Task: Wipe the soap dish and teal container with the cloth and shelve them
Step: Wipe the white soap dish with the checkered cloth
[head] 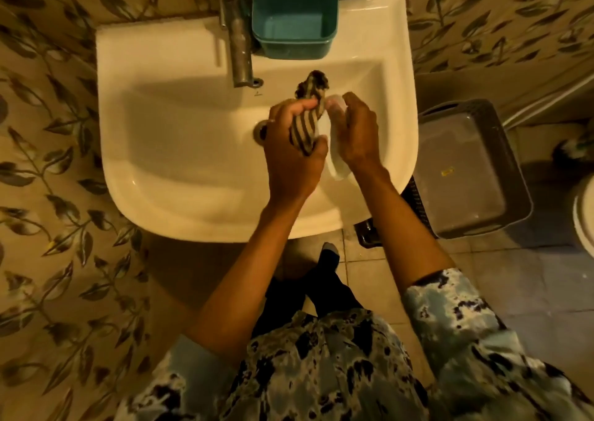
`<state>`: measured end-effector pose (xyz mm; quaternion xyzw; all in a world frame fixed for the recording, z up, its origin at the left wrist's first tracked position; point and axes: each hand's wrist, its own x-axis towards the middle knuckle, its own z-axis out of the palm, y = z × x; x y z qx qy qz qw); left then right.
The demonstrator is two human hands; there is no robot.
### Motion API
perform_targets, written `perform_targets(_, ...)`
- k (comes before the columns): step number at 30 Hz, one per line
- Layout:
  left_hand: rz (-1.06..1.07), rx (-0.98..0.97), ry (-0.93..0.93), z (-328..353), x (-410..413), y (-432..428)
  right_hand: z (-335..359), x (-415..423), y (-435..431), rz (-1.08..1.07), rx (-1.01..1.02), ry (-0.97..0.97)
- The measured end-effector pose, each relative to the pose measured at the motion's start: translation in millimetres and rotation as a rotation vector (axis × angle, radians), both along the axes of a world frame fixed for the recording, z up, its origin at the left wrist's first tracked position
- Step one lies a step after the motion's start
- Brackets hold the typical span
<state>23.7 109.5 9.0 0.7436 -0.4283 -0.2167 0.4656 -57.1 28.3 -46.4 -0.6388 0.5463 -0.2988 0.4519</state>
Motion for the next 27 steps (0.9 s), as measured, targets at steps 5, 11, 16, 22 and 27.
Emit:
perform_targets(5, -0.050, -0.014, -0.184, 0.9, -25.8, 20.4, -8.8, 2.7, 13.1, 0.017, 0.045, -0.079)
perform_targets(11, -0.264, 0.199, 0.136, 6.2, 28.1, -23.6, -0.1, -11.5, 17.1, 0.267, -0.169, 0.009)
perform_targets(16, -0.169, 0.016, -0.020, 10.2, -7.7, 26.6, -3.7, -18.2, -6.4, 0.267, -0.156, 0.102)
perform_targets(22, -0.120, 0.154, 0.245, 16.5, 16.7, -17.1, 9.1, -9.8, 7.6, 0.295, -0.149, -0.041)
perform_targets(27, -0.048, 0.209, 0.531, 6.2, 15.3, 10.0, 21.6, -7.4, -10.8, 0.242, -0.186, -0.017)
